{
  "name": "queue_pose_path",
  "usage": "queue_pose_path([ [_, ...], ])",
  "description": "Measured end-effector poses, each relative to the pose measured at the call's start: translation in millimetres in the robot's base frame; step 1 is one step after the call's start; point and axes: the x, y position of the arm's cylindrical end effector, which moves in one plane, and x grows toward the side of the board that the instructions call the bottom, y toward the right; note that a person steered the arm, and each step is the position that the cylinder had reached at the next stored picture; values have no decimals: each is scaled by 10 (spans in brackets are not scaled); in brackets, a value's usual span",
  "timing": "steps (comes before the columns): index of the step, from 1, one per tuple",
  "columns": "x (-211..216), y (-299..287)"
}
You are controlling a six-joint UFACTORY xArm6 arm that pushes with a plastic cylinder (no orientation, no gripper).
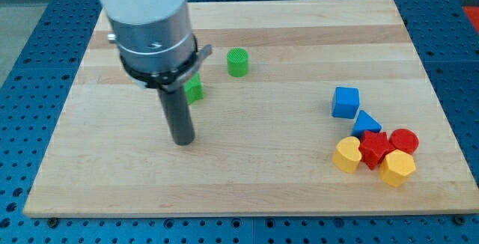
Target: Move the green star left to the green circle
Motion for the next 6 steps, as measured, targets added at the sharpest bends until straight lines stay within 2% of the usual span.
queue_pose_path([
  [1, -544, -60],
  [3, -791, 91],
  [6, -886, 207],
])
